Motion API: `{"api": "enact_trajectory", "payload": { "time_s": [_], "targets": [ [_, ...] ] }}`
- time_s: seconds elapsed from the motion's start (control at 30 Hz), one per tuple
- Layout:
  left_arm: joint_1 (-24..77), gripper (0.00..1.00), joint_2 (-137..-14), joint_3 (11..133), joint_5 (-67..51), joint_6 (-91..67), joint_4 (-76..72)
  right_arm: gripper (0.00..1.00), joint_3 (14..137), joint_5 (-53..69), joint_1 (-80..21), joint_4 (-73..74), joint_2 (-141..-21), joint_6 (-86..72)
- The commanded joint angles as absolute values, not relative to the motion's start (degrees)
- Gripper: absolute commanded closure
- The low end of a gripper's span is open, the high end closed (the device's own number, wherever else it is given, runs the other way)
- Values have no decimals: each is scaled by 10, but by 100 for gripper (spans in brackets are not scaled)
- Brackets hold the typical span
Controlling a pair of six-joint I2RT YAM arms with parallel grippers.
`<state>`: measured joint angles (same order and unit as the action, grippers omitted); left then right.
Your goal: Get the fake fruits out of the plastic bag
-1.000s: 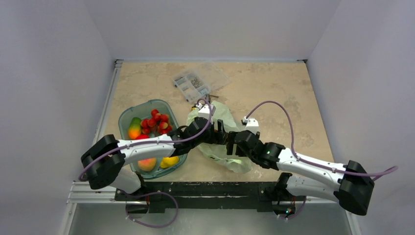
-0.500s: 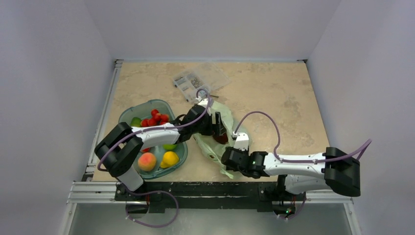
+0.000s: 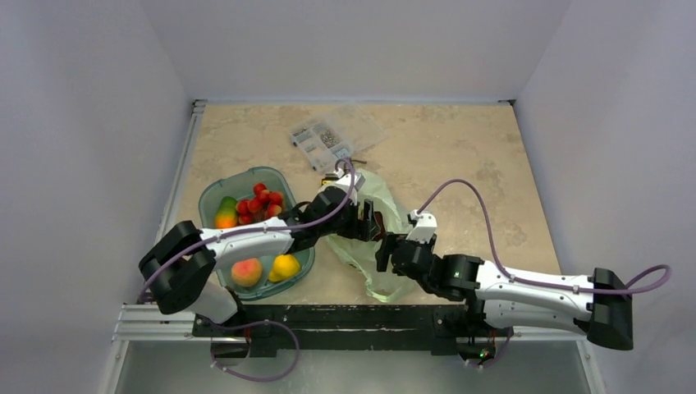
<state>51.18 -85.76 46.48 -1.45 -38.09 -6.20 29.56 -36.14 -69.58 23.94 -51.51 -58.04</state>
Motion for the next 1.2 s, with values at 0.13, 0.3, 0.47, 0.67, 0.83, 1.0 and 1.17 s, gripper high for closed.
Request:
{"api": "enact_trajectory", "payload": {
  "time_s": [0.13, 0.3, 0.47, 0.67, 0.83, 1.0, 1.17],
  "targets": [
    [547, 30, -867, 513, 105, -335, -1, 40, 290, -417, -661, 209, -557, -619],
    [547, 32, -912, 548, 122, -319, 16, 60, 266, -410, -661, 194, -526, -601],
    [547, 31, -954, 588, 117, -304, 28, 68, 245, -393, -661, 156, -495, -561],
    [547, 22, -984, 614, 104, -306, 37, 74, 246, -382, -661, 148, -505, -548],
    [547, 12, -1011, 634, 102, -310, 42, 75, 251, -378, -661, 140, -518, -539],
    [547, 6, -1031, 648, 102, -305, 45, 76, 249, -373, -661, 136, -521, -538],
    [544, 14, -1047, 654, 84, -292, 39, 77, 243, -370, -661, 140, -509, -544]
  ]
}}
